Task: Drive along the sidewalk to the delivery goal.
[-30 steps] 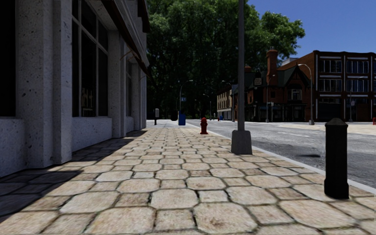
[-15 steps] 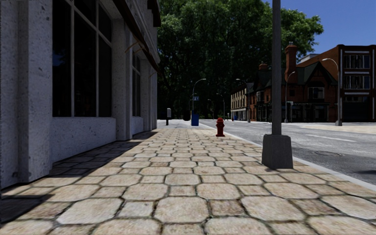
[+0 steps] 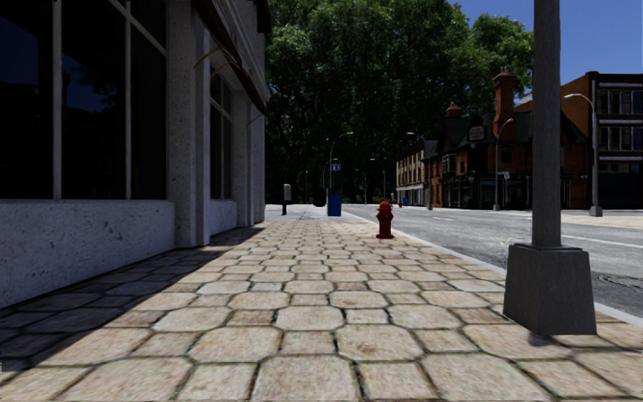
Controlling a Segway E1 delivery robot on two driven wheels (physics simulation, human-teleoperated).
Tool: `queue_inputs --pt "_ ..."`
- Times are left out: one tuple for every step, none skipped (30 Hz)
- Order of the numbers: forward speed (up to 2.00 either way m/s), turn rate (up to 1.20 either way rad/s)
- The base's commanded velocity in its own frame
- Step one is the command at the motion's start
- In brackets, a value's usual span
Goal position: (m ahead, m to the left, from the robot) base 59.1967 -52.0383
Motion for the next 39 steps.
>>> queue_inputs --pt "2.0 0.24" --pt "2.0 0.26" --pt "2.0 0.26" --pt "2.0 0.27" --pt "2.0 0.27" --pt "2.0 0.27" --pt "2.0 0.0" --pt "2.0 0.0" --pt "2.0 0.0" --pt "2.0 0.0" --pt "2.0 0.0" --pt "2.0 0.0" --pt "2.0 0.0" --pt "2.0 0.0" --pt "2.0 0.0" --pt "2.0 0.0" --pt "2.0 0.0" --pt "2.0 0.0" --pt "2.0 0.0" --pt "2.0 0.0" --pt "2.0 0.0" --pt "2.0 0.0" --pt "2.0 0.0" --pt "2.0 0.0" --pt "2.0 0.0" --pt "2.0 0.0" --pt "2.0 0.0" --pt "2.0 0.0" --pt "2.0 0.0" --pt "2.0 0.0" --pt "2.0 0.0" --pt "2.0 0.0" --pt "2.0 0.0" --pt "2.0 0.0" --pt "2.0 0.0" --pt "2.0 0.0" --pt "2.0 0.0" --pt "2.0 0.0" --pt "2.0 0.0"
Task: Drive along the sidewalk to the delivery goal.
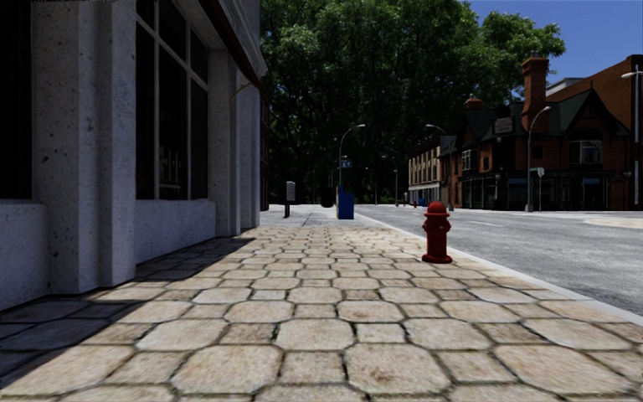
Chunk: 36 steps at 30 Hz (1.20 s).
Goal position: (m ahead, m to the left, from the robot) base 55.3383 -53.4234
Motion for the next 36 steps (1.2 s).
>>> queue_inputs --pt "2.0 0.0" --pt "2.0 0.0" --pt "2.0 0.0" --pt "2.0 0.0" --pt "2.0 0.0" --pt "2.0 0.0" --pt "2.0 0.0" --pt "2.0 0.0" --pt "2.0 0.0" --pt "2.0 0.0" --pt "2.0 0.0" --pt "2.0 0.0" --pt "2.0 0.0" --pt "2.0 0.0" --pt "2.0 0.0" --pt "2.0 0.0" --pt "2.0 0.0" --pt "2.0 0.0" --pt "2.0 0.0" --pt "2.0 0.0" --pt "2.0 0.0" --pt "2.0 0.0" --pt "2.0 0.0" --pt "2.0 0.0" --pt "2.0 0.0" --pt "2.0 0.0" --pt "2.0 0.0" --pt "2.0 0.0" --pt "2.0 0.0" --pt "2.0 0.0" --pt "2.0 0.0" --pt "2.0 0.0" --pt "2.0 0.0" --pt "2.0 0.0" --pt "2.0 0.0" --pt "2.0 0.0"
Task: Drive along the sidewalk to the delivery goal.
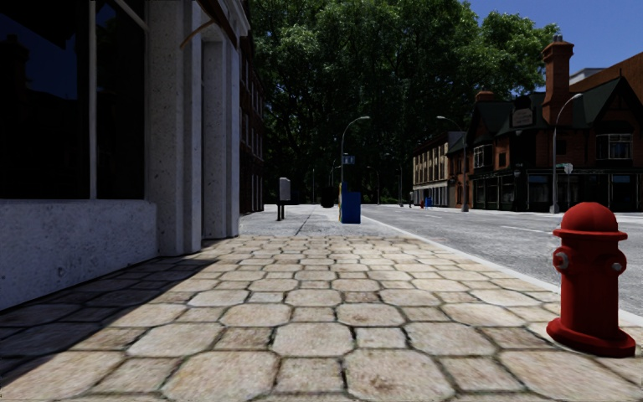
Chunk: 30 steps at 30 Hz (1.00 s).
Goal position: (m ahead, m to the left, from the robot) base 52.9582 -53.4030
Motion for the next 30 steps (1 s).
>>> queue_inputs --pt "2.0 0.0" --pt "2.0 0.0" --pt "2.0 0.0" --pt "2.0 0.0" --pt "2.0 0.0" --pt "2.0 0.0" --pt "2.0 0.0" --pt "2.0 0.0" --pt "2.0 0.0" --pt "2.0 0.0" --pt "2.0 0.0" --pt "2.0 0.0" --pt "2.0 0.0" --pt "2.0 0.0" --pt "2.0 0.0" --pt "2.0 0.0" --pt "2.0 0.0" --pt "2.0 0.0" --pt "2.0 0.0" --pt "2.0 0.0" --pt "2.0 0.0" --pt "2.0 0.0" --pt "2.0 0.0" --pt "2.0 0.0" --pt "2.0 0.0" --pt "2.0 0.0" --pt "2.0 0.0" --pt "2.0 0.0" --pt "2.0 0.0" --pt "2.0 0.0"
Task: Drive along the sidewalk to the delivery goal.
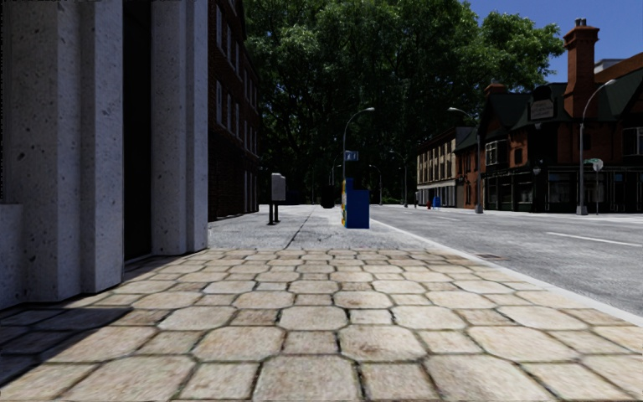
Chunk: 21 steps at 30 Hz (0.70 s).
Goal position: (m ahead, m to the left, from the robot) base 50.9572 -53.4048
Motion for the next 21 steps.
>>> queue_inputs --pt "2.0 0.0" --pt "2.0 0.0" --pt "2.0 0.0" --pt "2.0 0.0" --pt "2.0 0.0" --pt "2.0 0.0" --pt "2.0 0.0" --pt "2.0 0.0" --pt "2.0 0.0" --pt "2.0 0.0" --pt "2.0 0.0" --pt "2.0 0.0" --pt "2.0 0.0" --pt "2.0 0.0" --pt "2.0 0.0" --pt "2.0 0.0" --pt "2.0 0.0" --pt "2.0 0.0" --pt "2.0 0.0" --pt "2.0 0.0" --pt "2.0 0.0"
